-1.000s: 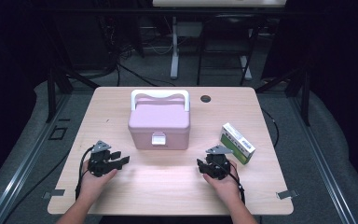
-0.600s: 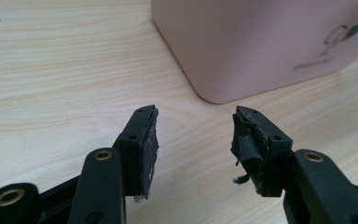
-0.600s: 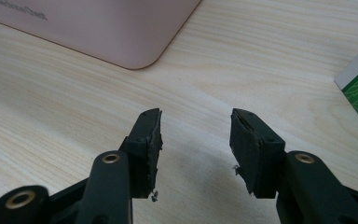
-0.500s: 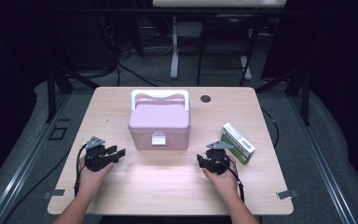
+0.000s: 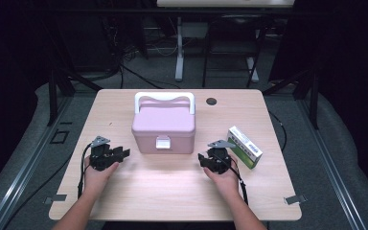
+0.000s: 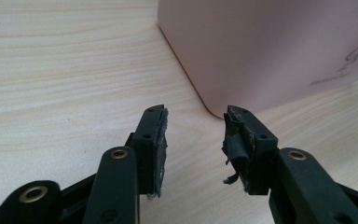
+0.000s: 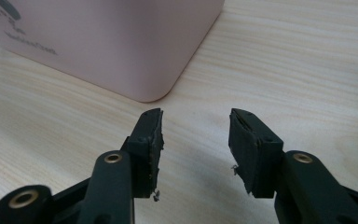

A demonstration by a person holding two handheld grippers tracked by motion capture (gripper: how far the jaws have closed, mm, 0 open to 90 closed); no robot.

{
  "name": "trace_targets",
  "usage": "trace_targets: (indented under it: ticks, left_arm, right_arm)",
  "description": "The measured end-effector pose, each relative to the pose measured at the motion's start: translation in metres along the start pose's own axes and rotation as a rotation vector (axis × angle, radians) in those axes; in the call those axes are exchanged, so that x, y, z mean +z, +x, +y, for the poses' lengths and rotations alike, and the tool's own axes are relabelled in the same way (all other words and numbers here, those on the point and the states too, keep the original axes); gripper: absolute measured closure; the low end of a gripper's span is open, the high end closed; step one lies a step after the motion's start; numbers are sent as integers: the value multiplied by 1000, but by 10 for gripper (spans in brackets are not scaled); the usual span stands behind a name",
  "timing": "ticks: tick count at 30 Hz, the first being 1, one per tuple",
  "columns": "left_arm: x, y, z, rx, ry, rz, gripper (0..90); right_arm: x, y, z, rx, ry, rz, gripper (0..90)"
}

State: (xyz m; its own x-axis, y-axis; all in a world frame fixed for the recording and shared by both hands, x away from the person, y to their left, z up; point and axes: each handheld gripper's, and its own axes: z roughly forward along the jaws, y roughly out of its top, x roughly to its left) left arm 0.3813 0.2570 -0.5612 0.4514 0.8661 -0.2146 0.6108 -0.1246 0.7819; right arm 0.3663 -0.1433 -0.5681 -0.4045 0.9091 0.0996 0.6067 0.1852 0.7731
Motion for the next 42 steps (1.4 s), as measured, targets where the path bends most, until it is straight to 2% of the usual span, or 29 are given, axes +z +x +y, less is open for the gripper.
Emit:
trace_targets:
  ticks: [5, 9, 13, 15, 16, 17, 19, 23, 28, 33, 38, 42]
  left_arm:
    - [4, -2, 8, 21, -19, -7, 616]
    - [9, -3, 9, 25, -7, -7, 633]
    - [12, -3, 16, 38, 0, 1, 616]
    - [17, -3, 18, 30, -20, 2, 611]
    - [22, -2, 17, 22, -2, -1, 612]
    - [24, -2, 17, 23, 10, 16, 614]
    - [26, -2, 17, 24, 10, 21, 620]
    - [30, -5, 23, 10, -2, 14, 690]
    - [34, -8, 25, 17, 4, 20, 743]
    - [33, -8, 27, 19, 8, 8, 788]
    - [30, -12, 27, 39, -5, -3, 863]
    - [29, -13, 28, 27, -7, -16, 886]
  right_arm:
    - [3, -1, 5, -3, -10, -1, 582]
    - [7, -2, 10, 0, -14, -5, 598]
    - [11, -5, 17, 9, -29, 0, 612]
    - [12, -4, 18, 18, -28, -3, 610]
    - [13, -4, 20, 17, -33, -15, 601]
    - [14, -4, 21, 17, -35, -15, 604]
    - [15, -4, 23, 23, -36, -13, 605]
    - [18, -1, 27, 16, -55, -18, 642]
    - [21, 1, 31, 10, -62, -24, 674]
    - [23, 2, 33, 20, -69, -23, 719]
    - [23, 7, 34, 3, -73, -21, 761]
    - [23, 4, 33, 20, -72, 2, 775]
